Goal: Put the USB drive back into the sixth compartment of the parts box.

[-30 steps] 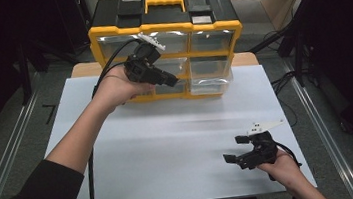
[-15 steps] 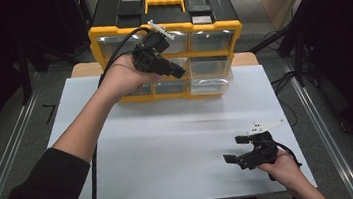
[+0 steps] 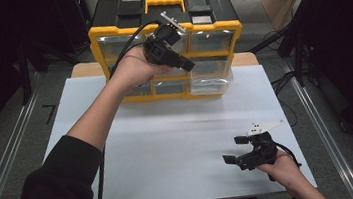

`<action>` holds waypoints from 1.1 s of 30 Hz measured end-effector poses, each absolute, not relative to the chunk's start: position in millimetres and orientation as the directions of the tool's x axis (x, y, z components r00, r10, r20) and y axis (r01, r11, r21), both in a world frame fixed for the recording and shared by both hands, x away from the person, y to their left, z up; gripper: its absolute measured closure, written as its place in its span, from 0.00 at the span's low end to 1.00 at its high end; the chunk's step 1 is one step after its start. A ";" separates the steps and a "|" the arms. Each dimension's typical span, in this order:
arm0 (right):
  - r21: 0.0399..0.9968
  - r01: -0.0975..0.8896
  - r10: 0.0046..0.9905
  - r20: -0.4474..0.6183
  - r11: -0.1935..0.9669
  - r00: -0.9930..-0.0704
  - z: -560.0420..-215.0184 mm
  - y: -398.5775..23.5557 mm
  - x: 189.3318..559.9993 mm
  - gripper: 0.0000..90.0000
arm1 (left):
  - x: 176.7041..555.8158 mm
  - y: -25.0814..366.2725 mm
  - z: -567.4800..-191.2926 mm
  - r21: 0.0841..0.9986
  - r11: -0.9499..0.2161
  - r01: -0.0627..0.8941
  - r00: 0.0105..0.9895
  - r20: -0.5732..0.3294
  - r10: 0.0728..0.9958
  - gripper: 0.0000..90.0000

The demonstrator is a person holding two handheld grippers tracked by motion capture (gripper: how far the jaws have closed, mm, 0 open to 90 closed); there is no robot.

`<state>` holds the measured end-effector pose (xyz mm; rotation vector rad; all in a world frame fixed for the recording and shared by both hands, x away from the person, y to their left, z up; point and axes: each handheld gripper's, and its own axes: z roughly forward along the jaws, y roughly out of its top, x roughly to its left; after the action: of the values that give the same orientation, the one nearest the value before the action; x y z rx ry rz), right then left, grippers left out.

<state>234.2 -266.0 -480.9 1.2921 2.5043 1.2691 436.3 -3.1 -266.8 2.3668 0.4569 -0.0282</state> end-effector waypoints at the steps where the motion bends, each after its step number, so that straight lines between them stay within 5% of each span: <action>1: 0.687 0.655 0.697 0.301 0.315 -0.651 -480.9 -266.1 234.1 0.08 | 436.9 -5.5 -267.4 0.653 -0.680 0.332 0.937 -0.148 0.315 0.88; 33: 0.691 0.657 0.704 0.303 0.303 -0.643 -480.0 -270.4 230.0 0.08 | 449.9 -45.7 -287.2 0.653 -0.689 0.314 0.941 -0.118 0.317 0.88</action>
<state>230.0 -270.4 -480.0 1.3015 2.4888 1.2754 449.9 -45.7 -287.2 2.3746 0.4434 0.0059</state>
